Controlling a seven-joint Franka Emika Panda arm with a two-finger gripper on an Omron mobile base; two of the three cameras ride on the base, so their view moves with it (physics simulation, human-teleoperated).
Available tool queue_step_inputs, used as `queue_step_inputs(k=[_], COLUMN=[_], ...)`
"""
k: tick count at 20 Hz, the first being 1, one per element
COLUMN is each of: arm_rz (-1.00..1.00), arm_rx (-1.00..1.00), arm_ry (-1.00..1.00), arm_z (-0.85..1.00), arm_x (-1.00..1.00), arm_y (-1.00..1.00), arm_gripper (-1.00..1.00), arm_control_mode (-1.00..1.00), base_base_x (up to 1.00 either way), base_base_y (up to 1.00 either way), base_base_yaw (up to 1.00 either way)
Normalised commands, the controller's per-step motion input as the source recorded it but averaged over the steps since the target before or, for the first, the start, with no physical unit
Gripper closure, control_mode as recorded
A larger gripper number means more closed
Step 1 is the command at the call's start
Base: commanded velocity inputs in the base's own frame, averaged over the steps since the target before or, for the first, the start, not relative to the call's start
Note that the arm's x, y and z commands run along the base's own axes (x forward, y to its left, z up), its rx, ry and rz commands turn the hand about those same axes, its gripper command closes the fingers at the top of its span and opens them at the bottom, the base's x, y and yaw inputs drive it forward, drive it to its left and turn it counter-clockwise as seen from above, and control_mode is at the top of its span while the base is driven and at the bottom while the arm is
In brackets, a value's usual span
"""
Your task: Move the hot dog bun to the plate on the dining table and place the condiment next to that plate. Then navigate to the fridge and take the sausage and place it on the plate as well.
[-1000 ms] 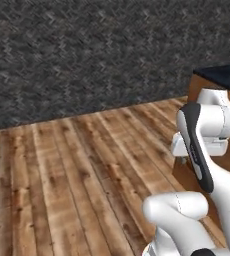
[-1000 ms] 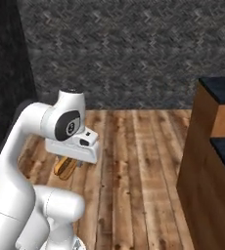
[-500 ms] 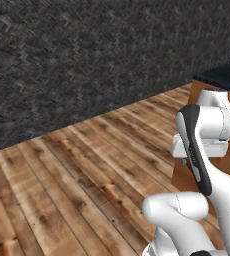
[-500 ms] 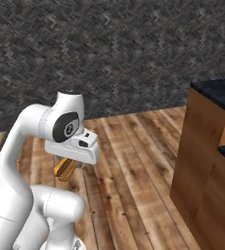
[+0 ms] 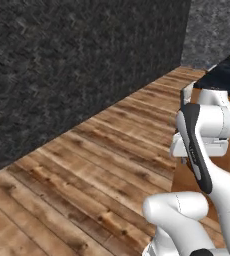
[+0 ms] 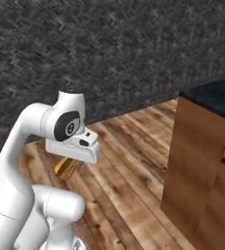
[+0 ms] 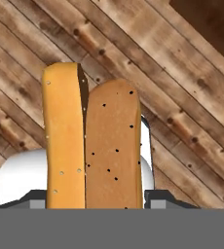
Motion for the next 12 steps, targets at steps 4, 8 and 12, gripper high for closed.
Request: queue_step_inputs(k=[4,8,12], arm_rz=[0.00,0.00,0.00], arm_rx=[0.00,0.00,0.00], arm_ry=[0.00,0.00,0.00], arm_z=[0.00,0.00,0.00], arm_x=[0.00,0.00,0.00], arm_y=[0.00,0.00,0.00], arm_gripper=[1.00,1.00,1.00], arm_control_mode=[1.00,1.00,1.00], base_base_x=[1.00,1.00,1.00], base_base_y=[0.94,0.95,0.95], base_base_yaw=[-0.51,-0.53,-0.54])
